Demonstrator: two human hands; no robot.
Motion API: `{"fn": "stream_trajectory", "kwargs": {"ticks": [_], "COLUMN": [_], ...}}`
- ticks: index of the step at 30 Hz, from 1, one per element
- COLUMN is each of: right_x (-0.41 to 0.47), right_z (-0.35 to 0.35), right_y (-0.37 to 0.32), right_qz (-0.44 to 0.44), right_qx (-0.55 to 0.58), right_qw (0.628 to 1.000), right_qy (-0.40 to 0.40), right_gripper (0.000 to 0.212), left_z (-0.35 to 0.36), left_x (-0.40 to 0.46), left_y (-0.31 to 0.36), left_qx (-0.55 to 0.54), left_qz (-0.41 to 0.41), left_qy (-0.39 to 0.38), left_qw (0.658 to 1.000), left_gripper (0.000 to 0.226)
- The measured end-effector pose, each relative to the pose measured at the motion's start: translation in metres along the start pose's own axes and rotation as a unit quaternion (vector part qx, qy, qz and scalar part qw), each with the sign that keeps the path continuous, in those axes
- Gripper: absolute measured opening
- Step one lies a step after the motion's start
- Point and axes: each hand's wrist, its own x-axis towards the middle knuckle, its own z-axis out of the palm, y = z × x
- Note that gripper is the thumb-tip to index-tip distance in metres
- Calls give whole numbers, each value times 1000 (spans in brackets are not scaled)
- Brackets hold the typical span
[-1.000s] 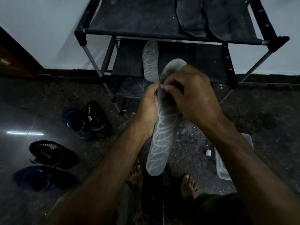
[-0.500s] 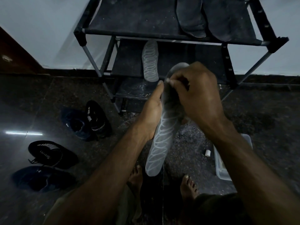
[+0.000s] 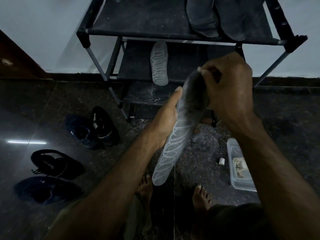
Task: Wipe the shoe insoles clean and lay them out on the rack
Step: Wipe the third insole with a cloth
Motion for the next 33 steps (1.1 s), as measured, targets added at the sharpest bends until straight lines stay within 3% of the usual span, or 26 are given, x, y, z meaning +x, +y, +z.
{"fn": "stream_trajectory", "kwargs": {"ticks": [8,14,21,27,33], "right_x": [-13,-9,-24,-23,-25], "right_z": [9,1,12,14,10], "right_y": [-31,-9,-39,-33,-42], "right_qz": [-57,12,-85,-19,-100], "right_qx": [31,14,83,54,96], "right_qw": [996,1000,987,998,974], "right_qy": [-59,-13,-113,-30,-182], "right_gripper": [10,14,12,12,10], "left_z": [-3,-3,-10,-7,-17], "left_x": [-1,2,-1,3,-1], "left_y": [5,0,6,2,8], "left_qx": [-67,-29,-108,-108,-63], "left_qz": [10,-5,17,16,22], "left_qy": [0,5,22,32,77], "left_qw": [998,1000,994,994,995], "left_gripper": [48,51,51,59,77]}}
